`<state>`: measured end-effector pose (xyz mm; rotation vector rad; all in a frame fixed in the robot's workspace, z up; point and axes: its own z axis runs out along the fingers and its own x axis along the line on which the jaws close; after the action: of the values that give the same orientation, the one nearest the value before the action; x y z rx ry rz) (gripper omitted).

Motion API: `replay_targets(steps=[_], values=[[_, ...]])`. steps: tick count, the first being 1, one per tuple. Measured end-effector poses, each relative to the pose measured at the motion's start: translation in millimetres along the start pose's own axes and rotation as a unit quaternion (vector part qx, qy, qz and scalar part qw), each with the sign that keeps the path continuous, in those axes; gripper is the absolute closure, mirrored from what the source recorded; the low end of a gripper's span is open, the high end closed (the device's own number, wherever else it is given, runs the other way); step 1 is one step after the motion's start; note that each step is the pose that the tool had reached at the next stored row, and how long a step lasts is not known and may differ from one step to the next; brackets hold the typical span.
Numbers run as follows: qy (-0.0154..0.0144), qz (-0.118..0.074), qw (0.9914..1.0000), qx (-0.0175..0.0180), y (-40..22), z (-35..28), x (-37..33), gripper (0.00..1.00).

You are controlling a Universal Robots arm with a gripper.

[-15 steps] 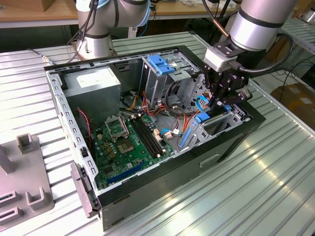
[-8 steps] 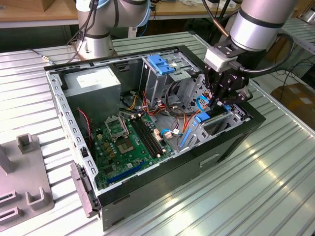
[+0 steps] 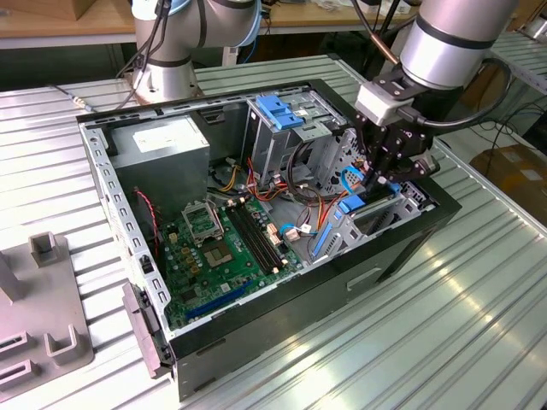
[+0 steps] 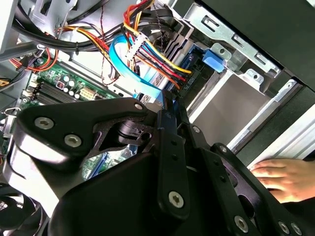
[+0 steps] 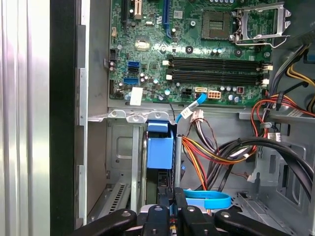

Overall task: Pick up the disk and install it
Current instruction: 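Insert the second disk wire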

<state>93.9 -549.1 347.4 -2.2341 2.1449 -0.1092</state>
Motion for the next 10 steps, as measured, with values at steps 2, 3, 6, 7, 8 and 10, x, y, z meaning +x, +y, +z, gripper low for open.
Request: replay_targets(steps=[2,3,6,7,8,10], values=[[0.0001,0.0,1.0,0.0027,0.0,-1.1,0.0,0.84],[0.0,0.0,0.99999,0.0044,-0.1,-1.3,0.0,0.84],[0.0003,0.0,0.99997,0.0081,0.6,-1.6,0.0,0.84],[0.0004,0.0,0.99996,0.0088,2.0,-1.7,-0.1,0.84],[0.0005,0.0,0.99996,0.0091,3.3,-1.8,-0.1,0.84],[0.0004,0.0,0.99995,0.0103,7.7,-2.1,-0.3,0.84]])
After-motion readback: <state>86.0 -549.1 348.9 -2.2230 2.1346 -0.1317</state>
